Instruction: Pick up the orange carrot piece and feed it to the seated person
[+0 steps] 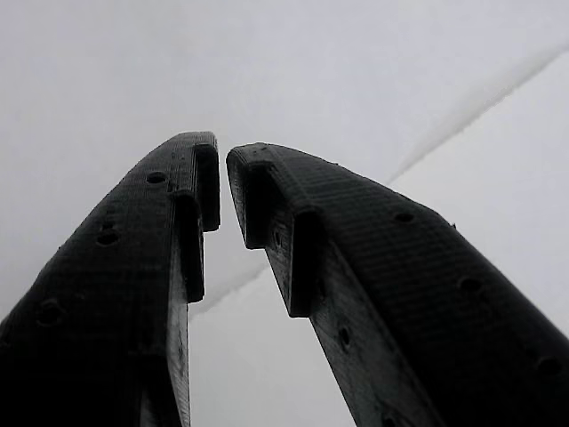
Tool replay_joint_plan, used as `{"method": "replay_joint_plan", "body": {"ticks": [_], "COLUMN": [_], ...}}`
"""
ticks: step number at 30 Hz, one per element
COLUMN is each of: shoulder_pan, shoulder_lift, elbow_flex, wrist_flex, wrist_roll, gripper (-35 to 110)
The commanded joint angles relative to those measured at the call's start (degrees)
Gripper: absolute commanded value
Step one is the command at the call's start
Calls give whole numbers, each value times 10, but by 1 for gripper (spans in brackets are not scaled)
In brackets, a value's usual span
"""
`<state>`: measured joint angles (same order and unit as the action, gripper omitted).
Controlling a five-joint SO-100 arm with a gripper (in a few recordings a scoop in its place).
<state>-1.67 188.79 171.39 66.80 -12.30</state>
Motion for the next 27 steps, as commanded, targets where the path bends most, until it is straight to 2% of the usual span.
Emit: {"method": "replay_joint_plan", "body": {"ticks": [1, 13, 27], "shoulder_pan": [-4, 4, 169], "shoulder_lift": [4, -103, -273], "elbow_flex": [-42, -69, -250], "wrist_flex": [6, 5, 5], "wrist_roll": [-6, -6, -12], "gripper": [-3, -3, -3]}}
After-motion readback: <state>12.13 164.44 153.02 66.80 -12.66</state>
